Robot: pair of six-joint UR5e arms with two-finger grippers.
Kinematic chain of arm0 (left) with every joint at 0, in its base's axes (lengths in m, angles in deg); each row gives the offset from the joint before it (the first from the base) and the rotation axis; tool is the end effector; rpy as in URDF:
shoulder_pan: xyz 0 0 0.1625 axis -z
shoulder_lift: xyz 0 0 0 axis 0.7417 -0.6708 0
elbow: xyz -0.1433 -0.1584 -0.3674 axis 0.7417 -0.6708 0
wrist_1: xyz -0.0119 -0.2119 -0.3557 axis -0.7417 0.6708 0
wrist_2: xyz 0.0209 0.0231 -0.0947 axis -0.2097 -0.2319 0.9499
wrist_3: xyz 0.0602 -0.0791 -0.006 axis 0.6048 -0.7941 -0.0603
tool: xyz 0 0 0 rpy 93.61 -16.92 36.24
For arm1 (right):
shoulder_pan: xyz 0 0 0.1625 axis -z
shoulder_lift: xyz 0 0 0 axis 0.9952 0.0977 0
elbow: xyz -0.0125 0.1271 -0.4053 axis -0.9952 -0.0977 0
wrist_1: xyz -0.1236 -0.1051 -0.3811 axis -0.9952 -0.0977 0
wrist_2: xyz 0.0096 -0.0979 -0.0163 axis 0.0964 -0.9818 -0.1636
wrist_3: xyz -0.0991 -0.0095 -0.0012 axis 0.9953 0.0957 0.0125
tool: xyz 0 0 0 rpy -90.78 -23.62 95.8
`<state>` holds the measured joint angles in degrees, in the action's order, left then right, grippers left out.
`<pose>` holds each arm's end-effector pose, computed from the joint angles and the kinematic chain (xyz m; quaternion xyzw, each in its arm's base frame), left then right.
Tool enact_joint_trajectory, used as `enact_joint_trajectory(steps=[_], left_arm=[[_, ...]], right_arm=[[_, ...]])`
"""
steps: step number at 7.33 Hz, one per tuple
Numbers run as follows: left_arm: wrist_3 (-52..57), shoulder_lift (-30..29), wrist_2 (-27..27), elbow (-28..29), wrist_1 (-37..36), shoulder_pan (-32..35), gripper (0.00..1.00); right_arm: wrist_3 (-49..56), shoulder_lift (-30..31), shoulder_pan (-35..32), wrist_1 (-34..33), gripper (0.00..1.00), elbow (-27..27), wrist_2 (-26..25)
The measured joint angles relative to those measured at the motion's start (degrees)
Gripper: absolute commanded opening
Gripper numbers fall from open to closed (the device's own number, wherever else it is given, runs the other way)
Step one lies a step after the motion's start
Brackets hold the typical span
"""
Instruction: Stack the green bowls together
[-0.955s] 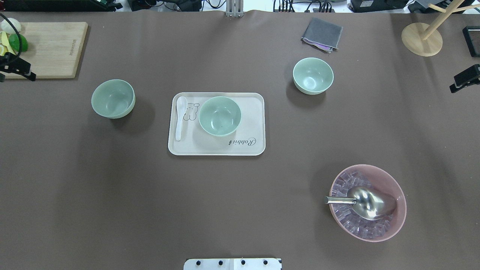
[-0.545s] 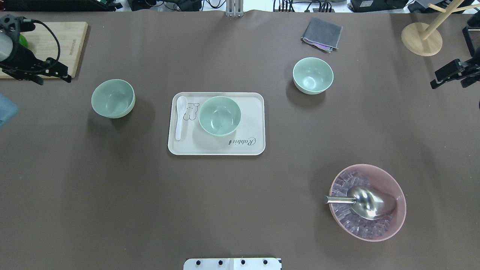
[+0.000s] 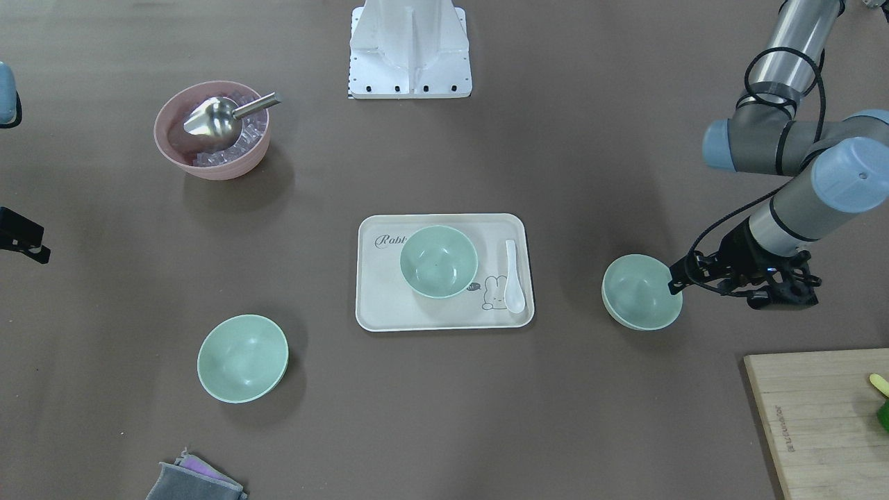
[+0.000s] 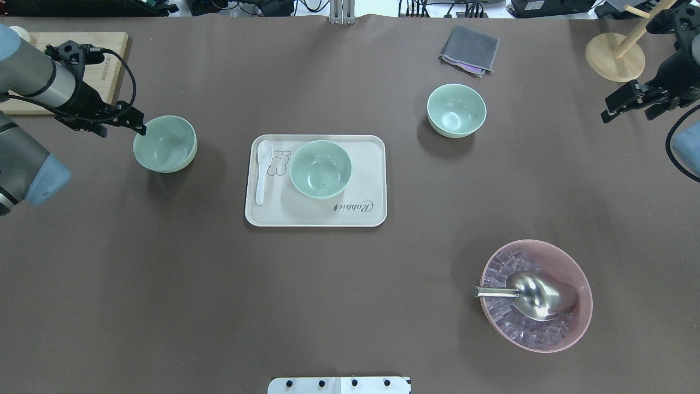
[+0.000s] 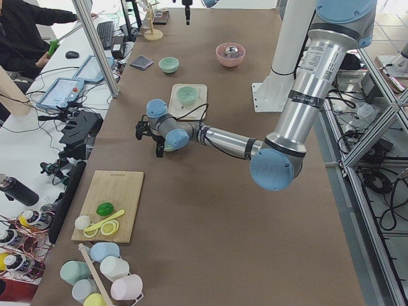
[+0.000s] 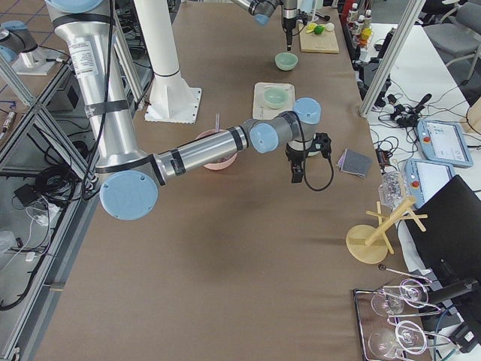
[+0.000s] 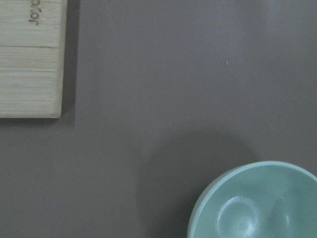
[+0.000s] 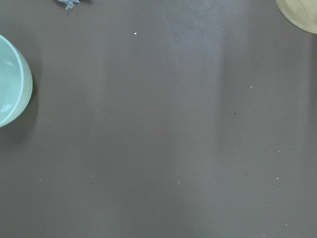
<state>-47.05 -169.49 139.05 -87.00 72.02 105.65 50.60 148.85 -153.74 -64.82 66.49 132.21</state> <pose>0.2879 -0.5919 0.4807 0.0525 0.4431 -0.0109 0.8948 -0.1455 -0.5716 0.4604 0.0343 -0.4036 -0.0381 0.9135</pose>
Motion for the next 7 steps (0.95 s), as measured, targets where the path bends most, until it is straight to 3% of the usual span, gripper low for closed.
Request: enact_joint_trajectory(steps=[1,2,3,4,7], left_arm=[[0.01,-0.06,-0.40,0.21,0.01,-1.15,0.81],[0.06,-0.09,-1.31,0.59,0.15,-2.37,0.64],[0.08,-0.10,-2.30,1.39,0.74,-3.56,0.24],[0.09,-0.11,-2.72,2.41,1.74,-4.16,0.00],[0.63,-0.20,0.29,3.41,3.62,-1.97,0.00]], right_arm=[[-0.96,-1.21,0.70,0.02,1.00,-1.26,-0.05],[-1.63,-2.08,1.49,0.01,1.00,-2.12,-0.09],[-1.92,-2.73,2.15,0.01,1.00,-2.73,-0.12],[-2.05,-3.29,2.58,0.04,1.00,-3.18,-0.13],[-2.22,-4.19,3.43,0.06,1.00,-3.63,-0.67]])
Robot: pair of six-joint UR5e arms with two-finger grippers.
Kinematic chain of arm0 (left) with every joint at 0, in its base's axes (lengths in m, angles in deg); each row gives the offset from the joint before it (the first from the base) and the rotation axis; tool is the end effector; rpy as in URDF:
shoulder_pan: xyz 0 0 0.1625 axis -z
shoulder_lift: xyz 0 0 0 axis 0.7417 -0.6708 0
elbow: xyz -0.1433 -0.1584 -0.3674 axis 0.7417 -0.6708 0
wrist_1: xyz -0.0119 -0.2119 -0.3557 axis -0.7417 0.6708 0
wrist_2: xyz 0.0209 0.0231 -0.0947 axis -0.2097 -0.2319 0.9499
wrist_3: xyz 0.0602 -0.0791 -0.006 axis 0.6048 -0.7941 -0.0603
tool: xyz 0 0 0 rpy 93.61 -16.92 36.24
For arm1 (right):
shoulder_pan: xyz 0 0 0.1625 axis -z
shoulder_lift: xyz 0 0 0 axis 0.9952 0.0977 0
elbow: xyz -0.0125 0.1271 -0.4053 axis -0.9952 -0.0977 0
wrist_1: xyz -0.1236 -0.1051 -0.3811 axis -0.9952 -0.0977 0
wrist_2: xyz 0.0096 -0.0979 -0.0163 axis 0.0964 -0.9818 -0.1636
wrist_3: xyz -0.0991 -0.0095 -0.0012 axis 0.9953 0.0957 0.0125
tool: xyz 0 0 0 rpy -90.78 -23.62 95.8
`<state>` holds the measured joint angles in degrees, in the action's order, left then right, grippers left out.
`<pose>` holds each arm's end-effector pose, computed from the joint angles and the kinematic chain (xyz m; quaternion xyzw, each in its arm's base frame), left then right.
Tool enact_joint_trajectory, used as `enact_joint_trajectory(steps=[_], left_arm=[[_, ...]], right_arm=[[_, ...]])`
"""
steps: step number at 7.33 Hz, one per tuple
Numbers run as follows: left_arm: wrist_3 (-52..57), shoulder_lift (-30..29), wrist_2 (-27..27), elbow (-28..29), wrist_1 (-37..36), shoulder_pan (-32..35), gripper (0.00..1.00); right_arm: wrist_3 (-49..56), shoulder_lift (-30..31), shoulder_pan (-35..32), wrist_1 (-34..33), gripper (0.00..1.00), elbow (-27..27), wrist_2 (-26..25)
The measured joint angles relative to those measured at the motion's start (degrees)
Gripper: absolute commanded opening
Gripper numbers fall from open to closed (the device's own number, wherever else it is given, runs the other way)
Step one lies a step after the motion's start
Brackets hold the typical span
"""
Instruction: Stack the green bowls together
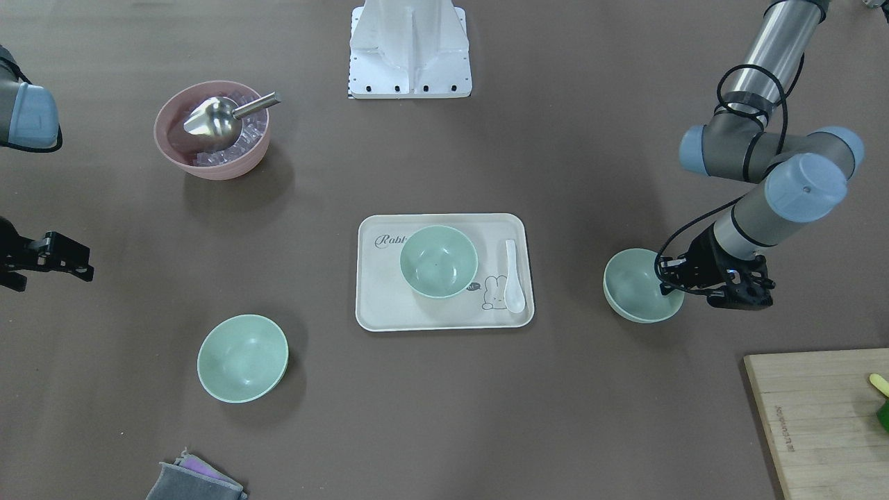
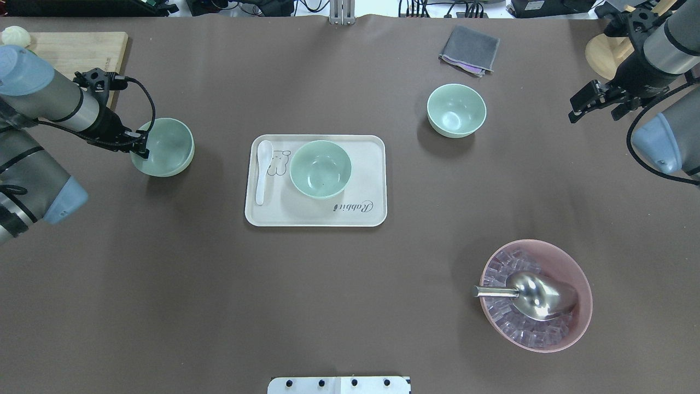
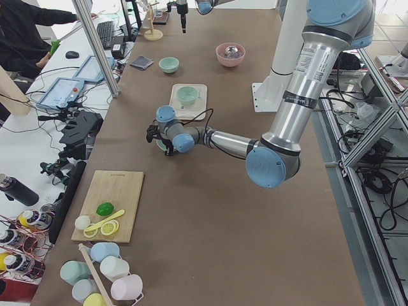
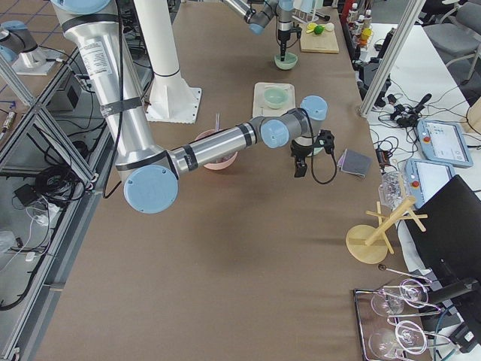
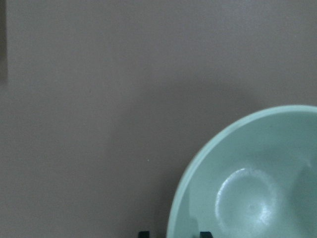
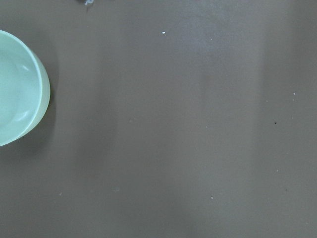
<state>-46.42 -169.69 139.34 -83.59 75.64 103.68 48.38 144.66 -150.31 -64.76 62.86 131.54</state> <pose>0.3111 -0.5855 0.5007 0.0483 0.4470 0.0115 0.8931 -0.1905 -0.5888 0.4478 0.0217 -0.4019 -0.0485 0.9141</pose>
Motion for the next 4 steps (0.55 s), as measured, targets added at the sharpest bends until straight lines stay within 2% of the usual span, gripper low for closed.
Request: enact_joint_trajectory(steps=[2,4], left_arm=[[-0.11,-2.83,9.24,-0.22,-4.44,5.81,0.00],[-2.44,-6.33,12.18,-0.33,-7.31,7.25,0.00]], right_arm=[[-0.03,-0.16,0.69,-0.05,1.00,-0.17,-1.23],[-1.48,-1.60,2.61,0.00,1.00,-1.17,-3.05]])
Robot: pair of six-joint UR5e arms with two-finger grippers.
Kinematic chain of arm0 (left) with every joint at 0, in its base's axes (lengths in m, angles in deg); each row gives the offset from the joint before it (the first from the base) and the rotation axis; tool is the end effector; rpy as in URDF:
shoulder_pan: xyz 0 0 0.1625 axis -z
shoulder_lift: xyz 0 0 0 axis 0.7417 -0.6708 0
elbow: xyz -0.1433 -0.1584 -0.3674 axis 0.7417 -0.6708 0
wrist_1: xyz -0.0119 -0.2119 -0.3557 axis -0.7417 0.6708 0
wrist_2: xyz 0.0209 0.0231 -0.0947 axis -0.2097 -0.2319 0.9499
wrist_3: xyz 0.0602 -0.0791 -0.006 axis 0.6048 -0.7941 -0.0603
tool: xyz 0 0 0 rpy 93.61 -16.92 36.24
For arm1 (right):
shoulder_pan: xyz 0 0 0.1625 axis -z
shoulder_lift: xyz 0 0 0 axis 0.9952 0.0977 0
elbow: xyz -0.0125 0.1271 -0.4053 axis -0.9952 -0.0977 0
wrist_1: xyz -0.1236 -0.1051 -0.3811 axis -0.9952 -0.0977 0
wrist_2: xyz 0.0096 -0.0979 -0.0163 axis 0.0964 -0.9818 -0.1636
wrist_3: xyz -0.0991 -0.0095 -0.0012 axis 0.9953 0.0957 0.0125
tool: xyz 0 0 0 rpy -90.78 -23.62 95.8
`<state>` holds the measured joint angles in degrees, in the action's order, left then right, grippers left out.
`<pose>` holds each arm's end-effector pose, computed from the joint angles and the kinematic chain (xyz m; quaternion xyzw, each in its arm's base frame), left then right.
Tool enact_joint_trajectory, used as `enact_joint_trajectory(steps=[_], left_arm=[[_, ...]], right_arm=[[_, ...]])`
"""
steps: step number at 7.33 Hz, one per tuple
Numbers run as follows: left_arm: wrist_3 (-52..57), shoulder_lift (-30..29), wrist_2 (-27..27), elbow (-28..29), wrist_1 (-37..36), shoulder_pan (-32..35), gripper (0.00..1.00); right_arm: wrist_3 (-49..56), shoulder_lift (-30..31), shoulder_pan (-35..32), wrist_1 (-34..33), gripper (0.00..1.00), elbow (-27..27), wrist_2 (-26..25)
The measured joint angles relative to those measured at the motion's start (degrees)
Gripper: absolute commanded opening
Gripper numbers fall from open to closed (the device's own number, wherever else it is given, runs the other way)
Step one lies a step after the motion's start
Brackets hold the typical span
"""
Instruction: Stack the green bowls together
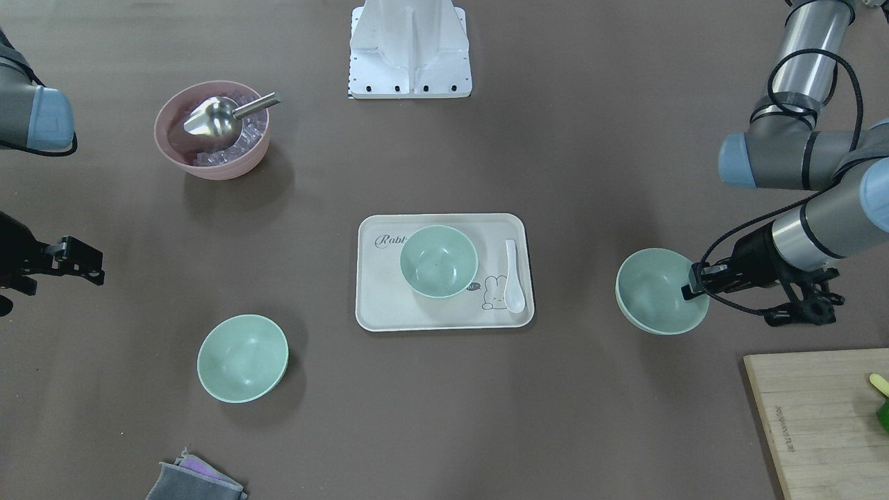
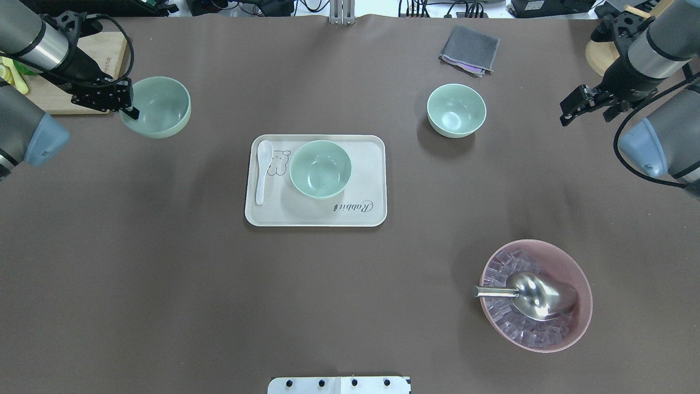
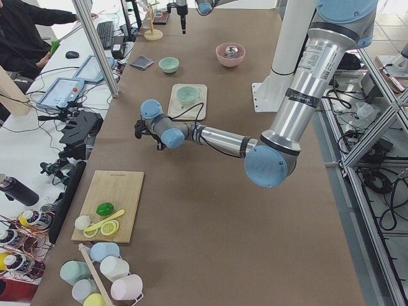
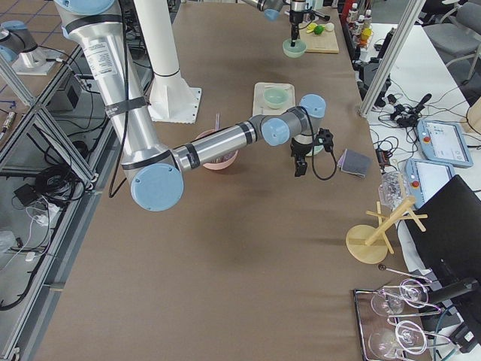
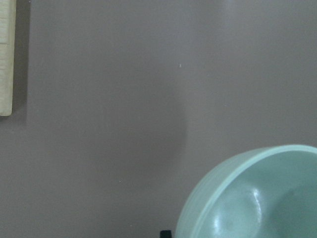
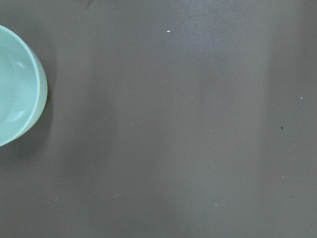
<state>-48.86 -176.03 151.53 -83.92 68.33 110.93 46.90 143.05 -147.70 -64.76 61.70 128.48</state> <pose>0.2594 -0.6353 0.4277 -0.0054 0.5060 -0.0255 0.8621 -0.2188 -0.5919 0.4433 0.0238 -0.3831 -0.0534 0.9218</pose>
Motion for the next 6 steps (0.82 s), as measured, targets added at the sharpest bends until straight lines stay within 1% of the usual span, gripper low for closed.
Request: enact_joint_trajectory(steps=[1,2,3,4,5,6], left_arm=[[-4.20,-2.11,-0.15,-0.07,-0.25,-0.93,0.00],[-9.41,-4.34,-1.63,-0.53,-0.23,-3.09,0.00],[-14.67,-6.21,-4.41,-1.59,-0.13,-6.23,0.00],[-19.32,-7.66,-6.89,-2.97,-0.05,-9.13,0.00],[-22.79,-8.74,-8.31,-4.08,-0.01,-11.08,0.00],[-25.11,-9.49,-9.66,-4.81,0.00,-12.63,0.00]], right_arm=[[-1.64,-1.29,1.50,0.01,1.00,-0.78,-1.39],[-3.09,-3.24,2.85,0.01,1.00,-2.12,-2.53],[-5.36,-5.77,3.76,1.14,1.00,-4.71,-3.14],[-9.40,-8.25,4.53,5.56,1.00,-9.22,-3.50],[-14.06,-10.42,5.16,11.85,1.00,-14.58,-3.76],[-17.38,-12.25,5.58,16.01,1.00,-18.18,-3.96]])
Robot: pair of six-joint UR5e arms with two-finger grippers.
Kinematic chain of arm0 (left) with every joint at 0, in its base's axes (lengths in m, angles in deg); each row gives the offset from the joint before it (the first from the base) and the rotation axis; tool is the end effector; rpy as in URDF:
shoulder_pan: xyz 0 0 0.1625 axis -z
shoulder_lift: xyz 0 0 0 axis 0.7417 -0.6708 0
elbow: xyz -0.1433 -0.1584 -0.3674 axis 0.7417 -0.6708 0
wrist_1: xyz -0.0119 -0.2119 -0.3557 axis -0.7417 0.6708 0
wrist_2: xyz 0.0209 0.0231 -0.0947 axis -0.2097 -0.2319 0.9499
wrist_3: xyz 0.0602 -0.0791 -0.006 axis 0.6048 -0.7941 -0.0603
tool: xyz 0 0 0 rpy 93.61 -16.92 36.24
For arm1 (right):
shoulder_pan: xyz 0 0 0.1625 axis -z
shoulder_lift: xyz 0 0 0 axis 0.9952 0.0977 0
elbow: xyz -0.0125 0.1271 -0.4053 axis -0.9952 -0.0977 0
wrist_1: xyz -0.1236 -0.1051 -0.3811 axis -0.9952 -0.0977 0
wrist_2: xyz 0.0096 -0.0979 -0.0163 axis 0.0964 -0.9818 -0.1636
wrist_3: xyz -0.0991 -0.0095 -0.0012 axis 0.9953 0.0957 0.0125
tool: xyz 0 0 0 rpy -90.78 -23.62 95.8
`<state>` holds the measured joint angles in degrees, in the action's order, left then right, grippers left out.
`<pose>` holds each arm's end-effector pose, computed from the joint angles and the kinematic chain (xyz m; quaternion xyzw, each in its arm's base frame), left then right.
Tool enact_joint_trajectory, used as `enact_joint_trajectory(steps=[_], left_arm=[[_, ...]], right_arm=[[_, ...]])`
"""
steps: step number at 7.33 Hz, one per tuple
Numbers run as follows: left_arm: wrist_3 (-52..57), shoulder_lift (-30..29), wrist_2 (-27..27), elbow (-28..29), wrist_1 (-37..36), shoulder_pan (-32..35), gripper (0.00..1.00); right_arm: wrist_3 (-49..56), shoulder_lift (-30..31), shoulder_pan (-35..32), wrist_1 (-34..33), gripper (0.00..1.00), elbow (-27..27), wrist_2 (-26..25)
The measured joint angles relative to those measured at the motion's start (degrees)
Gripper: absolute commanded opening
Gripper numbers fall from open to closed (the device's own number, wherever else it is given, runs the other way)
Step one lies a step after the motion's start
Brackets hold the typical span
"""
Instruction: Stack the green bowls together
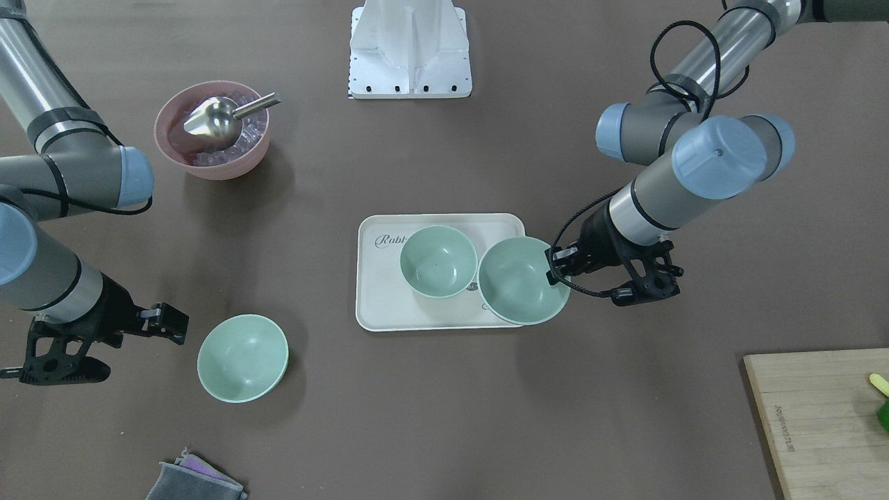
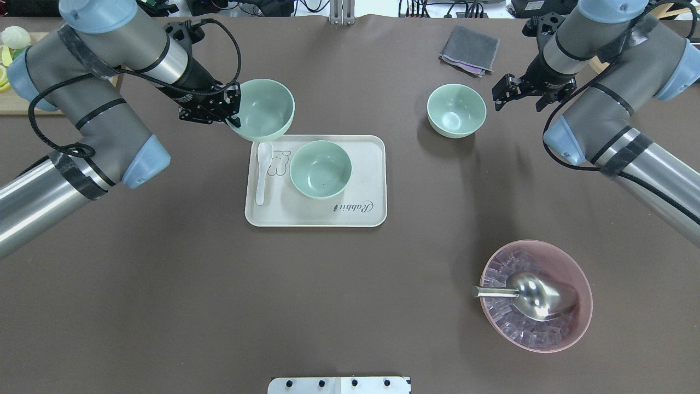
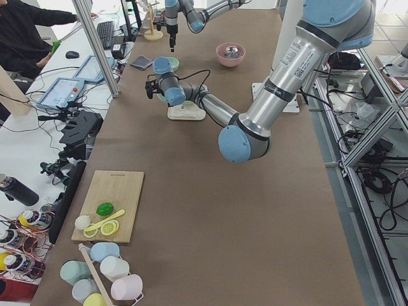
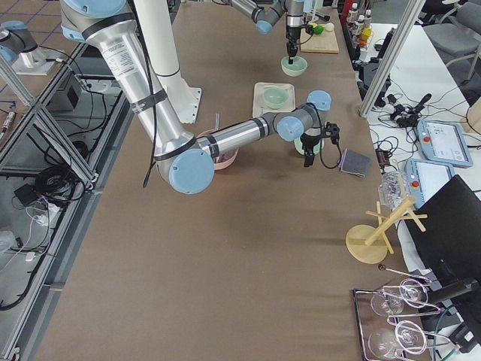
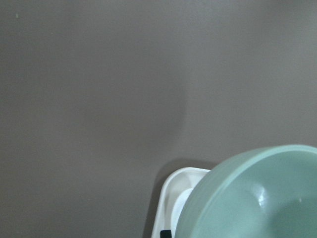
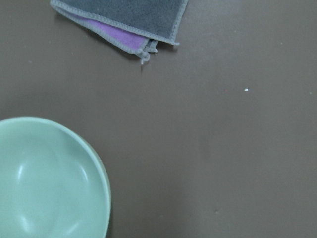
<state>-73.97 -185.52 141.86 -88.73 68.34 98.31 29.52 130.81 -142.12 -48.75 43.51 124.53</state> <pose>0.3994 -0.5907 0.2795 -0.0286 0.5277 -0.1017 0.8428 -0.3245 -0.6559 0.4242 0.0359 -0.4029 0.0217 0.9143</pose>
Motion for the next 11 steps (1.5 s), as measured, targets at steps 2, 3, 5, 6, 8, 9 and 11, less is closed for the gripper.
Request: enact_joint_trajectory(steps=[2,3,5,6,8,9,11], left_arm=[[-3.22,-1.19,-2.82,-1.11,-0.01,-2.89,0.00],[-4.69,-1.77,-3.45,-1.63,-0.05,-3.87,0.00],[-6.25,-2.21,-3.84,-2.59,-0.13,-5.03,0.00],[-6.43,-2.24,-3.89,-2.76,-0.14,-5.31,0.00],[-6.54,-2.31,-4.79,-2.83,-0.09,-6.32,0.00],[-6.56,-2.30,-5.69,-2.84,-0.08,-7.10,0.00],[-6.56,-2.28,-6.66,-2.77,-0.09,-7.91,0.00]], right_arm=[[-3.57,-2.09,1.30,2.67,1.00,-2.63,-0.48],[-4.56,-2.79,2.32,2.99,0.98,-3.40,-1.56],[-5.47,-4.23,4.38,3.14,0.55,-5.44,-3.81],[-6.23,-4.55,5.40,3.20,0.11,-6.11,-4.50],[-8.30,-4.74,6.54,3.37,0.00,-6.32,-4.98],[-8.64,-4.81,6.41,3.39,0.00,-6.19,-4.82],[-8.89,-5.28,4.97,3.32,0.00,-5.96,-2.95]])
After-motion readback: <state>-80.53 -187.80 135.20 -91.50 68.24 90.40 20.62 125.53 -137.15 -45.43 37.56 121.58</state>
